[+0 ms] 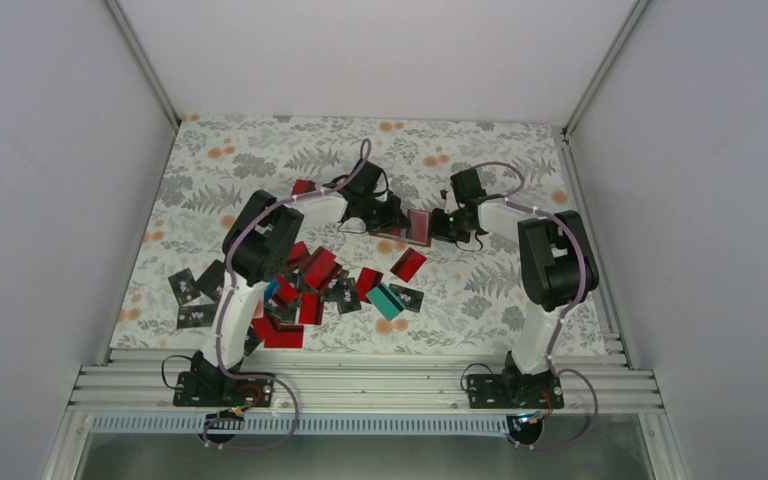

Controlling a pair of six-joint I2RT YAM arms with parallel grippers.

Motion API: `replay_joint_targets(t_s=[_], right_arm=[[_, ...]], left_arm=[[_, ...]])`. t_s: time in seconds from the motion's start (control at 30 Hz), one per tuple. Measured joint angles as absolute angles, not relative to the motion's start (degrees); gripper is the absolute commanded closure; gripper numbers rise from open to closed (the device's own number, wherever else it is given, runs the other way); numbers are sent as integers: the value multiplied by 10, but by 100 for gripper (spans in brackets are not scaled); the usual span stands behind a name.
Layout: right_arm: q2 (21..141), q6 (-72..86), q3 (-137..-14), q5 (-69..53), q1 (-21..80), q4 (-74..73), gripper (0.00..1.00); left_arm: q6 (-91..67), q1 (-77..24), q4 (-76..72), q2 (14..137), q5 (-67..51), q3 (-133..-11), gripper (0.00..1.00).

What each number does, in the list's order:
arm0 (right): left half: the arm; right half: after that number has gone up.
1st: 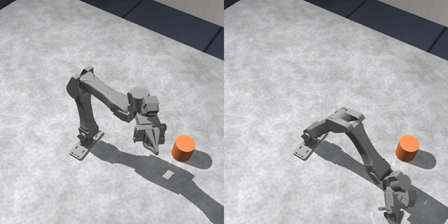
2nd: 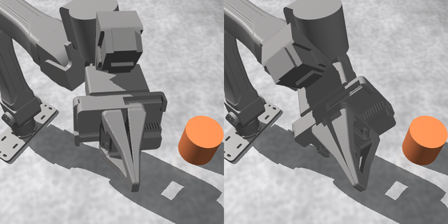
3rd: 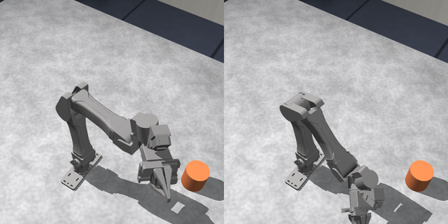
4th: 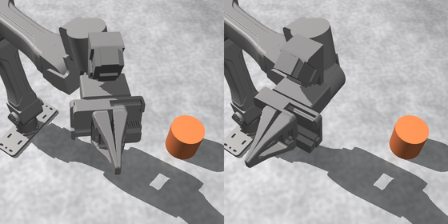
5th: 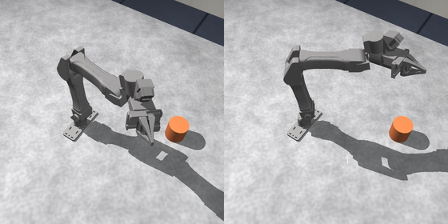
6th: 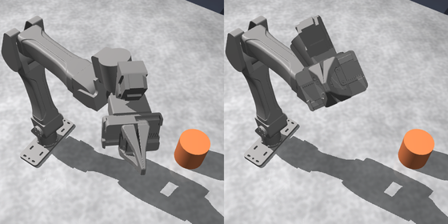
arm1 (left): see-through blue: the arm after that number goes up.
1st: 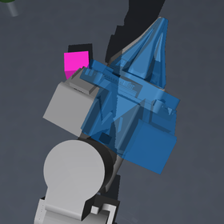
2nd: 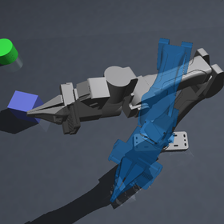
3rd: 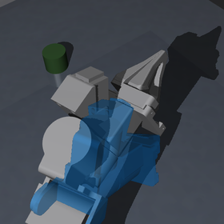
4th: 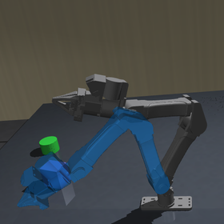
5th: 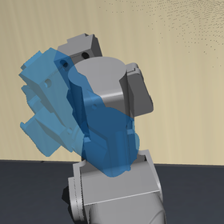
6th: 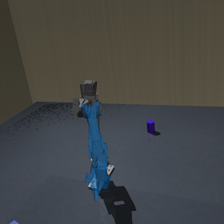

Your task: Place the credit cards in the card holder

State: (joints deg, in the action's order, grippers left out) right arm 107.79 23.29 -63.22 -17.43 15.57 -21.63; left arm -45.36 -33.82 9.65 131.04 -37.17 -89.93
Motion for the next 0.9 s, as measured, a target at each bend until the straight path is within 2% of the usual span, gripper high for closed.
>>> replay_joint_targets(t_s=[0.3,0.43,0.63,0.77,0.9], right_arm=[[1078,233,-632,-174,156,-216,93],[1078,232,-632,-173,156,-217,93],[1078,229,-632,-172,156,-217,93],[1078,228,-632,-172,156,-217,93],[1078,228,-631,-175,159,-215,93]], left_arm=[[-414,-340,164,1336,-369,-959,97],[-382,-340,201,1354,-367,-996,92],[-332,-340,257,1381,-358,-1052,81],[-322,-343,251,1370,-354,-1040,67],[-320,-350,256,1333,-343,-997,57]])
